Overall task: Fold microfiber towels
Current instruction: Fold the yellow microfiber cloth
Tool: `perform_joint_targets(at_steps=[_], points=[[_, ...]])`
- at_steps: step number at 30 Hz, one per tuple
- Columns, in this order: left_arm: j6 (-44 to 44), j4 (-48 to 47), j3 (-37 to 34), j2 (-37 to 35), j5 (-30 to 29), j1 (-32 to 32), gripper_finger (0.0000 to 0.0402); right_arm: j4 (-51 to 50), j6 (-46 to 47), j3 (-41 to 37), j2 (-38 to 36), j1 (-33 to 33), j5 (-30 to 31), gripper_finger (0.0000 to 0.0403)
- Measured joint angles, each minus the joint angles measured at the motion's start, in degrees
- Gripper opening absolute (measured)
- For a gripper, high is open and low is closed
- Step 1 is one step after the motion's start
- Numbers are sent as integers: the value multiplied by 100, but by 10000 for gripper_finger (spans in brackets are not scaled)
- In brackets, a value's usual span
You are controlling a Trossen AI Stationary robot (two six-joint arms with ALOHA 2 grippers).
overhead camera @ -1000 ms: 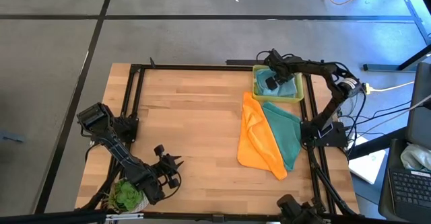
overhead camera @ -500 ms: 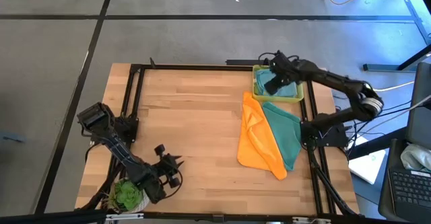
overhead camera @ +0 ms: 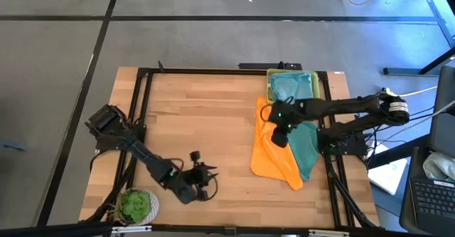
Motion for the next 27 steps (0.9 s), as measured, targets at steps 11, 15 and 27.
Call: perform_joint_targets(at_steps=[11, 15, 27], points=[[2355, 2354, 2, 0, 2105, 1626, 96, 322, 1047, -400, 0, 1589, 1451, 103], [2648, 2467, 2, 0, 2639, 2011, 96, 483, 1193, -401, -73, 2170, 2578, 103], [3002, 2069, 1366, 1316, 4122, 2653, 96, 1384, 1103, -465, -142, 3423, 5097, 103]])
